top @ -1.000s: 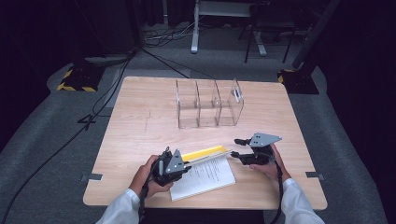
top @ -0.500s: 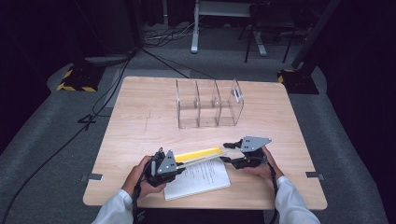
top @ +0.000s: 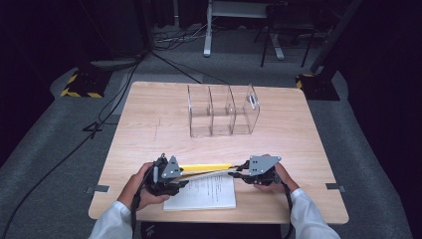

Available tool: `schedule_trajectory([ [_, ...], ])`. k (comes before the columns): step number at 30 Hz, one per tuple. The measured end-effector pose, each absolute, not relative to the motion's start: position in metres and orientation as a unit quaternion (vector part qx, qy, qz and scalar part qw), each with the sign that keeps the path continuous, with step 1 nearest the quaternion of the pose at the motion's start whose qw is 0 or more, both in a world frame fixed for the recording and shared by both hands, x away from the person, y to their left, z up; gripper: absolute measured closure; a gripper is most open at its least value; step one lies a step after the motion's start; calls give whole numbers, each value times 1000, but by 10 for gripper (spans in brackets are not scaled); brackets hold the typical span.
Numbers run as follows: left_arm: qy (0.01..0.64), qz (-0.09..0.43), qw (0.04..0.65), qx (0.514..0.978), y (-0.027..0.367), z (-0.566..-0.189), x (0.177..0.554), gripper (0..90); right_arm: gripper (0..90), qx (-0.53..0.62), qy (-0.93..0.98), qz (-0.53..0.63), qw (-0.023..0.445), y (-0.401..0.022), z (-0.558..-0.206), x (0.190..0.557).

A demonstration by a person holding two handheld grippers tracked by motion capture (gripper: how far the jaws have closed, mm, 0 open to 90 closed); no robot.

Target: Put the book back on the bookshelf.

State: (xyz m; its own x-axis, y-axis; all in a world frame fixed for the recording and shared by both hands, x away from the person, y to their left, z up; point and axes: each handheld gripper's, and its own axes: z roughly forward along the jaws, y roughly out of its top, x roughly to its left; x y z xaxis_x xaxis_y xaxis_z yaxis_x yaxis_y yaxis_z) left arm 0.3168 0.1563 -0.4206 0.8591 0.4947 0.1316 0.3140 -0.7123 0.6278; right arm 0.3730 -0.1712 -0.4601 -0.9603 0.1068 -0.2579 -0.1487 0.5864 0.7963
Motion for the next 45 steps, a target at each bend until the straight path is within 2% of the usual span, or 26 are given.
schedule_trajectory([
  [3,222,169,289,916,153,-413,312,509,826,-19,882,448,147,-166,-459,369],
  [8,218,169,287,917,137,-405,308,498,830,-27,885,439,153,-158,-457,363],
  [14,219,156,318,909,109,-408,306,502,828,-19,885,439,155,-154,-457,362],
  [19,231,165,325,902,89,-420,302,503,818,-14,886,437,157,-153,-457,359],
  [31,246,197,308,898,72,-425,301,590,808,-10,885,436,160,-147,-456,355],
  [38,225,203,299,905,73,-426,301,728,800,-11,885,436,163,-143,-456,352],
  [41,204,226,293,906,72,-426,299,798,723,9,877,453,161,-146,-455,354],
  [43,204,232,296,904,73,-427,299,821,560,27,875,457,157,-149,-453,358],
  [45,201,237,305,900,77,-424,300,830,510,50,877,451,160,-155,-454,362],
])
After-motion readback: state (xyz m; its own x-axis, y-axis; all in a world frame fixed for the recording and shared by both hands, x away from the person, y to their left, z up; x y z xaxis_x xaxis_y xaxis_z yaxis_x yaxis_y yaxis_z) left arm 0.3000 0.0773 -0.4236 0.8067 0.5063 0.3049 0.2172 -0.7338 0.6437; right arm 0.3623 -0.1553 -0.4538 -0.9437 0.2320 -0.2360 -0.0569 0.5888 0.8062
